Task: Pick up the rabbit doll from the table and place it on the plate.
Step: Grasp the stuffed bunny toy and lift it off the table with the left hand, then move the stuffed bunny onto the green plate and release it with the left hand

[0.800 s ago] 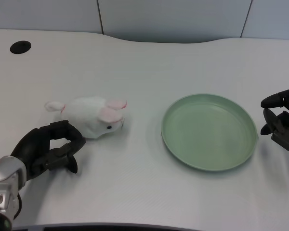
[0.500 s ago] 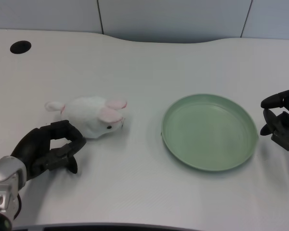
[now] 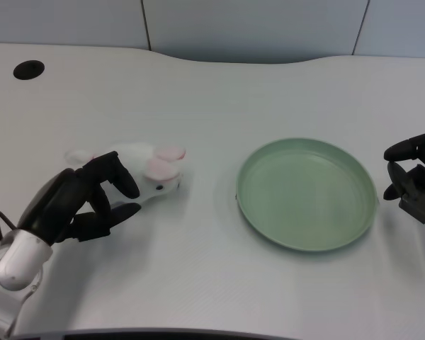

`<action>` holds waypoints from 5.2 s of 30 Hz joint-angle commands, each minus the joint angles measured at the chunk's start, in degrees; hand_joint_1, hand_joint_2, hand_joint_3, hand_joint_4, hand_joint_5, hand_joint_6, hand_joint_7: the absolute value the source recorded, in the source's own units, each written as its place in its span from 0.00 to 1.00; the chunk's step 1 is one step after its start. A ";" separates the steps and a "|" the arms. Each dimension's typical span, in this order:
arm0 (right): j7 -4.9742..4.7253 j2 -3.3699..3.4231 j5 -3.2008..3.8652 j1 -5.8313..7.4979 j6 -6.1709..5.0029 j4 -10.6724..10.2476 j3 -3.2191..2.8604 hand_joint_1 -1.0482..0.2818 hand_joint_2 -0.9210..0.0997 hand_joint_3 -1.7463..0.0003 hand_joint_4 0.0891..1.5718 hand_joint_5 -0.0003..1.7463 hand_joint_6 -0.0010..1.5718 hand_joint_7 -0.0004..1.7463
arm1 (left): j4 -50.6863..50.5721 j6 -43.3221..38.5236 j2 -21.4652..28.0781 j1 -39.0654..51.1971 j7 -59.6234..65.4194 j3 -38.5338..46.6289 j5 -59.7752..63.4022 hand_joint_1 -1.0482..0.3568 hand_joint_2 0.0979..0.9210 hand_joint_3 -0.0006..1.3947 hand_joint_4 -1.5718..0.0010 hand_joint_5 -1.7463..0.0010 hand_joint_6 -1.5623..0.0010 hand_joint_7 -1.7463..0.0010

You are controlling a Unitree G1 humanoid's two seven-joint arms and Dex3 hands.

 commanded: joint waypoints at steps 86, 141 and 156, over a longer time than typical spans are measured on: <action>2.12 1.09 6.07 19.78 9.54 -29.18 -0.64 0.57 0.00 0.70 0.17 1.00 0.13 0.94 | 35.63 24.06 -7.76 -32.29 10.17 -33.17 22.12 0.49 0.89 0.00 0.81 0.26 0.78 0.41; 2.25 3.41 5.93 14.05 7.75 -21.68 -0.10 0.58 0.00 0.71 0.20 1.00 0.11 0.98 | 32.70 11.25 -24.32 -46.34 13.07 -26.83 16.09 0.69 0.99 0.04 0.44 0.00 0.58 0.00; 2.60 3.47 6.54 13.20 10.30 -21.77 -0.35 0.59 0.00 0.71 0.21 1.00 0.09 1.00 | 33.55 11.40 -28.73 -44.19 13.34 -30.51 18.12 0.62 0.99 0.05 0.50 0.00 0.61 0.00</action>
